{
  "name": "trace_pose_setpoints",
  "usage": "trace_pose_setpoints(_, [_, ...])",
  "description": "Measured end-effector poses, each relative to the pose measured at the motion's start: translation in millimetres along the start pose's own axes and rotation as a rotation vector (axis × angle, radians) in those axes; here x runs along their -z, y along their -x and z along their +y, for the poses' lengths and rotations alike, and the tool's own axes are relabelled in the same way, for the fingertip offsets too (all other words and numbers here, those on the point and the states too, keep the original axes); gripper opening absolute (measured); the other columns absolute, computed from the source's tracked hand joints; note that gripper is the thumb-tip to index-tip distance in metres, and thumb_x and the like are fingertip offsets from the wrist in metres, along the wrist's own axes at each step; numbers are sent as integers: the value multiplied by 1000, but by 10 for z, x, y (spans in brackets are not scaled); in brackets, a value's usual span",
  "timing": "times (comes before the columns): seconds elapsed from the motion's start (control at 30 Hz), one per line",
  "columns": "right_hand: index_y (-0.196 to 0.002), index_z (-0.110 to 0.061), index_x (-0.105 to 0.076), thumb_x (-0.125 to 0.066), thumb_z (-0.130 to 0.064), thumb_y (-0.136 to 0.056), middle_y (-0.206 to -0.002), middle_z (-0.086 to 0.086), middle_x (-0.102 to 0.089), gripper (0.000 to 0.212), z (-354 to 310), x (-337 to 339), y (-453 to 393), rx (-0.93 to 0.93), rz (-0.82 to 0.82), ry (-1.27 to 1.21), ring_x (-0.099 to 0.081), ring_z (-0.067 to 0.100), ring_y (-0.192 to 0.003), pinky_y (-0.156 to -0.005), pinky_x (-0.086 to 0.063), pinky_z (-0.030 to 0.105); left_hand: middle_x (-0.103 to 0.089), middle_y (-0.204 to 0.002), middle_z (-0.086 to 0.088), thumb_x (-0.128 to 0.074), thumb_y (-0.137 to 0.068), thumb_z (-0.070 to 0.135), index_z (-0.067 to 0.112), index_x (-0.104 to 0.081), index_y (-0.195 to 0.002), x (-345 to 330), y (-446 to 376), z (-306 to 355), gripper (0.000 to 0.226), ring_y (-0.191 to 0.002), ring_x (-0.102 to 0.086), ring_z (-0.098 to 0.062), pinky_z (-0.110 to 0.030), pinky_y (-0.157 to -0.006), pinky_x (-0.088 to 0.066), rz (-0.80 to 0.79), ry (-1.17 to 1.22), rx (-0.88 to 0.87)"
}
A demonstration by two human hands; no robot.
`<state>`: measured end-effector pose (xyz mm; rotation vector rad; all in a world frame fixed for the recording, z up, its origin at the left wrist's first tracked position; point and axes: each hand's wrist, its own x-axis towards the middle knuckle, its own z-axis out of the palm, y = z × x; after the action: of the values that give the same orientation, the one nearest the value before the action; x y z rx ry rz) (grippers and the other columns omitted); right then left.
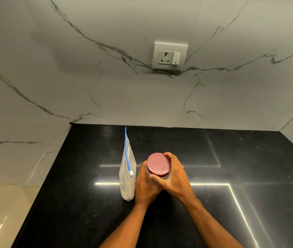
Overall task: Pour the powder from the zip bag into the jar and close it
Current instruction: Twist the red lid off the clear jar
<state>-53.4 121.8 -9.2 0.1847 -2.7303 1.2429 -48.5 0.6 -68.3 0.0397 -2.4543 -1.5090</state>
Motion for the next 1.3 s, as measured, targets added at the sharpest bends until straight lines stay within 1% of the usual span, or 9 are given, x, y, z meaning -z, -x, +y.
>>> trace_pose_setpoints(0.2, [-130,-22,-54,-57,-91,-57,-123,-2,-55,101,-123,293,-140,95,38,327,-51,13,-109,-92,-49,32,-52,-137,9,-78,-62,72,22,-36,-144,17,-40,83,105,-120,-56,-8,-19,-101,-47,-124,0,1])
trace_pose_setpoints(0.37, [-126,-21,-54,-56,-92,-56,-117,-4,-52,99,-105,532,-254,117,-73,349,-49,8,-100,-83,-49,22,-65,-106,31,-94,-52,41,52,-46,-120,-24,-139,138,84,-100,-68,-2,-16,-82,-56,-179,66,78])
trace_pose_setpoints(0.5, [-128,-22,-52,-63,-87,-58,-117,-6,-52,96,-83,700,-335,184,-169,369,-50,8,-99,-81,-49,20,-44,-113,45,-81,-53,73,58,-28,-131,-42,-92,219,95,-104,-51,21,7,-78,-37,-218,4,26])
trace_pose_setpoints(0.63, [-135,-25,-48,-72,-75,-64,-124,-9,-48,90,-117,961,-437,335,-380,363,-48,8,-109,-91,-50,25,-41,-116,58,-88,-49,68,80,-19,-120,24,-135,255,100,-110,-42,31,10,-78,-34,-301,45,-3])
trace_pose_setpoints(0.8, [-150,-35,-25,-71,-52,-71,-149,-10,-32,93,-212,1225,-515,483,-742,444,-29,8,-133,-107,-35,26,-57,-125,37,-93,-52,61,63,-35,-132,137,-139,284,99,-116,-57,11,-4,-88,-46,-420,71,-39])
trace_pose_setpoints(0.9, [-154,-38,-13,-63,-72,-72,-152,-5,-35,102,-328,1206,-510,397,-634,462,-37,16,-134,-101,-39,29,-64,-126,19,-97,-58,48,50,-42,-136,151,-132,306,96,-117,-64,-4,-19,-93,-54,-393,140,-50])
trace_pose_setpoints(1.03, [-145,-25,-34,-47,-93,-62,-136,1,-50,108,-508,1084,-475,284,-428,700,-56,20,-113,-86,-51,31,-61,-120,24,-92,-60,56,59,-35,-131,175,-199,412,91,-113,-61,6,-7,-86,-49,-347,81,-69])
trace_pose_setpoints(1.17, [-139,-22,-42,-63,-77,-71,-131,1,-50,90,-632,1063,-475,326,-439,684,-55,19,-109,-85,-50,29,-56,-117,32,-91,-59,57,66,-28,-128,184,-244,429,94,-113,-55,15,1,-82,-44,-321,47,-78])
trace_pose_setpoints(1.3, [-147,-32,-32,-80,-43,-71,-143,-6,-36,90,-747,1174,-520,483,-690,656,-39,19,-123,-97,-46,34,-56,-120,38,-93,-60,53,59,-33,-132,217,-206,398,94,-117,-55,12,2,-85,-42,-332,83,-75])
